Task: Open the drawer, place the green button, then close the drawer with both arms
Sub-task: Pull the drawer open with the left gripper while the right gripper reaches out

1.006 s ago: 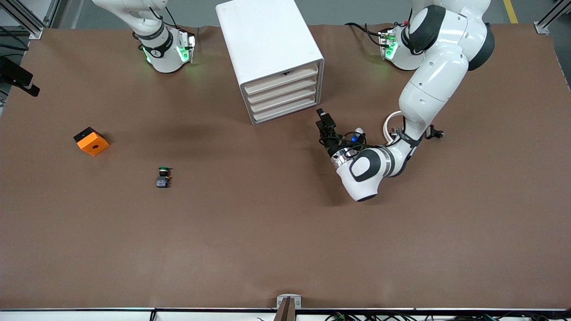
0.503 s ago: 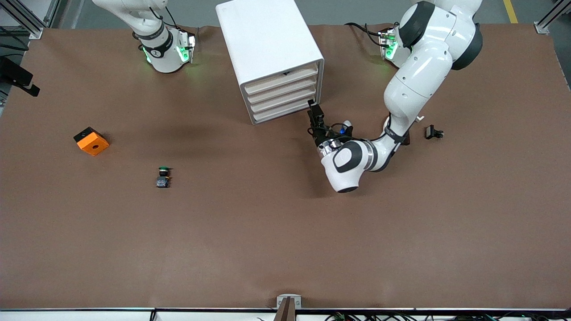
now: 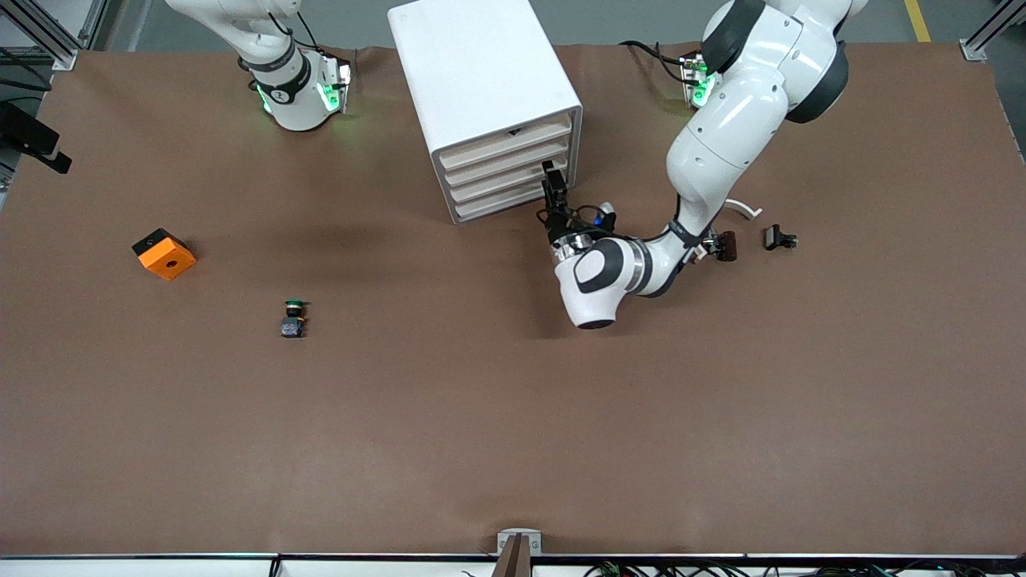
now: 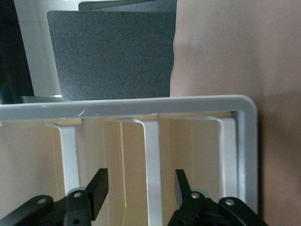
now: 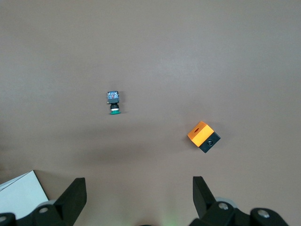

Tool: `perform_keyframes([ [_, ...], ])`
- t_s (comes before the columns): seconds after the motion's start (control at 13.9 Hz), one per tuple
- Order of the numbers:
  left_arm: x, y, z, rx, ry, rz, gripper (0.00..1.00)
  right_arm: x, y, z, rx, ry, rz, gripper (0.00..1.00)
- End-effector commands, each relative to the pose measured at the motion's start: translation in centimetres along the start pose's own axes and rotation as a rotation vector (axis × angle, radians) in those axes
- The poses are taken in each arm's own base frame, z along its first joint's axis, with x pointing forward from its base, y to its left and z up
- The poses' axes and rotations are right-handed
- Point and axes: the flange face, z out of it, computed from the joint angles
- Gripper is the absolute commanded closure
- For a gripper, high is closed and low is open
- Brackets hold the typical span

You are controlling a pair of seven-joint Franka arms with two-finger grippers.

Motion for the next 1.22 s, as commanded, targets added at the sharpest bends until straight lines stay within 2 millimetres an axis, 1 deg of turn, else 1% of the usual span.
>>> perform_keyframes([
  [0.0,-1.2,0.1,1.6,0.034,0.008,0.002,0.35,-0.7,-0.3,-0.4,-0.009,0.012,0.001,0.0],
  [0.07,-1.2,0.5,2.1,0.041,0.014,-0.002,0.43,-0.7,-0.2,-0.4,-0.009,0.012,0.003,0.0],
  [0.22,-1.5,0.6,2.8,0.041,0.027,-0.001,0.67,-0.7,-0.2,-0.4,-0.009,0.01,0.003,0.0],
  [0.29,-1.6,0.6,2.8,0.04,0.026,-0.001,0.75,-0.7,-0.2,-0.4,-0.009,0.01,0.003,0.0],
  [0.36,-1.5,0.6,2.8,0.039,0.027,-0.002,0.79,-0.7,-0.2,-0.4,-0.009,0.012,0.003,0.0],
  [0.43,-1.4,0.8,2.7,0.039,0.026,-0.005,0.8,-0.7,-0.2,-0.4,-0.009,0.01,0.003,0.0],
  [0.65,-1.1,1.2,2.6,0.04,0.024,-0.011,0.92,-0.7,-0.2,-0.4,-0.009,0.01,0.003,0.0],
  [0.72,-1.1,1.2,2.4,0.038,0.023,-0.011,0.93,-0.7,-0.3,-0.4,-0.009,0.01,0.001,0.0],
  [0.93,-0.7,1.3,1.7,0.033,0.012,-0.014,0.9,-0.7,-0.2,-0.4,-0.009,0.01,0.003,0.0],
  [1.15,0.4,1.9,0.2,0.014,-0.006,-0.031,0.9,-0.6,-0.2,-0.7,-0.009,0.019,0.003,0.0],
])
